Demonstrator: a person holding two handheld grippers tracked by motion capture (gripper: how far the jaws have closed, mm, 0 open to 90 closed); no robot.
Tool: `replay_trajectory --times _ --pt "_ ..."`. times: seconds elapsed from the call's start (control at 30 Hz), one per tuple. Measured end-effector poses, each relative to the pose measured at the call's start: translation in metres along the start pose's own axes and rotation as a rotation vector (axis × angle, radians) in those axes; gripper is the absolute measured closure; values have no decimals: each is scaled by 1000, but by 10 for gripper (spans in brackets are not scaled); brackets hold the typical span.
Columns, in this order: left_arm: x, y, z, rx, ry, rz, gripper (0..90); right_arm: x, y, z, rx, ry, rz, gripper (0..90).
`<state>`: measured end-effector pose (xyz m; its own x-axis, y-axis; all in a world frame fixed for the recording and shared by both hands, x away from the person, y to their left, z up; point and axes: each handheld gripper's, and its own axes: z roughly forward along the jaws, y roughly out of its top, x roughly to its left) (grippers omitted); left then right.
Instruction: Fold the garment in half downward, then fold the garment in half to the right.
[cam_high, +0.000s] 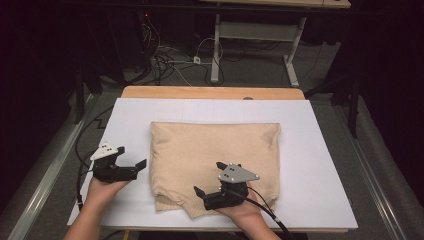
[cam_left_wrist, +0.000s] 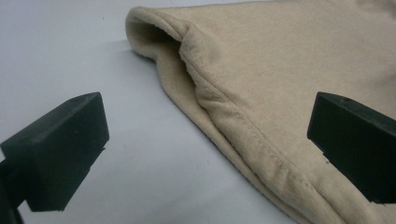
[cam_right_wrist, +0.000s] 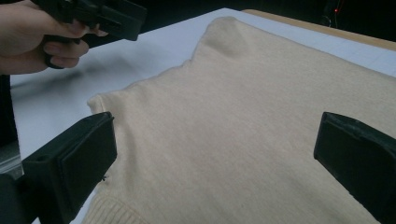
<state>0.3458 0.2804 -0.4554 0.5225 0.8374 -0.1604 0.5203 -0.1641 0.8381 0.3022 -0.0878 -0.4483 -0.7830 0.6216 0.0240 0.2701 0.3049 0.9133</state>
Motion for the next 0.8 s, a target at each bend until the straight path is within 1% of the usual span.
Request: replay_trajectory --times 0.07,0.17,0.2,0.27,0.4,0.53,0.67,0.73,0.8 --pt "2 4 3 3 -2 1 0 1 2 5 12 0 -4 0" --pt "4 11 6 4 -3 -1 0 1 5 10 15 5 -6 0" --pt "5 12 7 -1 -3 -6 0 1 5 11 15 8 -8 0" --pt "7 15 10 1 -3 -3 0 0 6 11 14 5 -16 0" --pt "10 21 17 4 -5 1 0 -4 6 12 28 -4 -12 0" --pt "13 29 27 21 -10 4 0 -4 7 13 16 1 -13 0" --pt "17 35 40 42 -3 21 0 -3 7 15 10 7 -9 0" --pt "21 38 48 63 -7 12 0 -3 6 17 16 5 -4 0" --pt "28 42 55 75 -3 -3 0 -2 5 19 35 1 -1 0"
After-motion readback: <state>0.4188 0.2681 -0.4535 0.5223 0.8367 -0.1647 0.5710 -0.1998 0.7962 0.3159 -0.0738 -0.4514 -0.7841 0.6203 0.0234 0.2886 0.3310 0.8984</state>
